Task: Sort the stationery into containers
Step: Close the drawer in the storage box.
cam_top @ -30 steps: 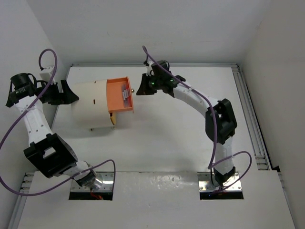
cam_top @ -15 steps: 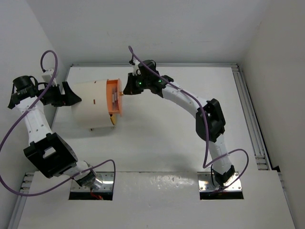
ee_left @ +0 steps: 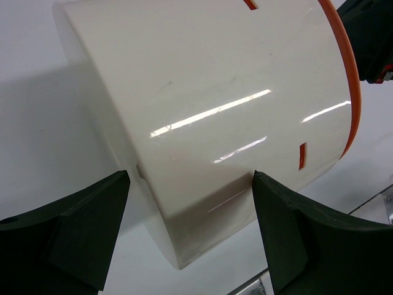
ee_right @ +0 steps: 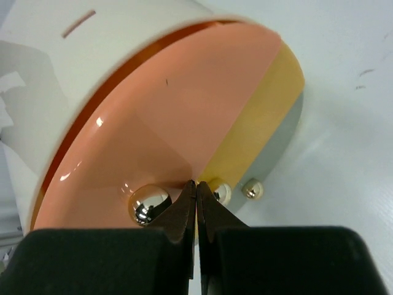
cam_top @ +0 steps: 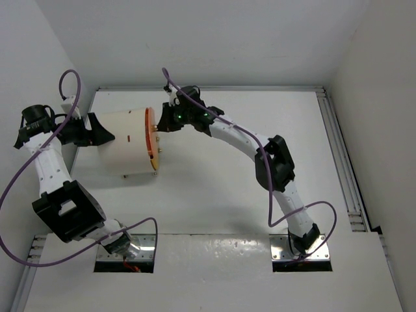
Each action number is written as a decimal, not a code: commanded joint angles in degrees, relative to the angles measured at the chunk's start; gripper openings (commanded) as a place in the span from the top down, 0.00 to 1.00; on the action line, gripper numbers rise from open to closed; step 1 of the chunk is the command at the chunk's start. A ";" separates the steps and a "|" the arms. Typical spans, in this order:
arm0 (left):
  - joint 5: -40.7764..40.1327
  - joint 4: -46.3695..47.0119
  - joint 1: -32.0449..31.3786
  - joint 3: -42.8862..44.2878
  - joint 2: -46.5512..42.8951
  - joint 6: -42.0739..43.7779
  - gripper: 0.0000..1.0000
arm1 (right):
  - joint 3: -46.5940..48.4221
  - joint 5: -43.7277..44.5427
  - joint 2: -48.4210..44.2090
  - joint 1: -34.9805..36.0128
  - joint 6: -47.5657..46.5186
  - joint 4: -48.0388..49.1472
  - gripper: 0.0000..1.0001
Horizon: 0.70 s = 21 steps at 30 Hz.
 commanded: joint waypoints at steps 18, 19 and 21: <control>-6.49 1.98 -0.68 -0.50 -0.44 2.67 0.15 | -7.14 0.74 -8.62 -0.63 -4.13 4.76 1.00; -6.49 2.07 -0.77 -0.50 -0.35 2.41 0.16 | -9.33 0.74 -9.50 -1.51 -4.30 4.85 1.00; -6.40 2.50 -0.68 -0.58 -0.17 2.06 0.16 | -11.28 1.01 -11.70 -2.65 -4.65 5.81 1.00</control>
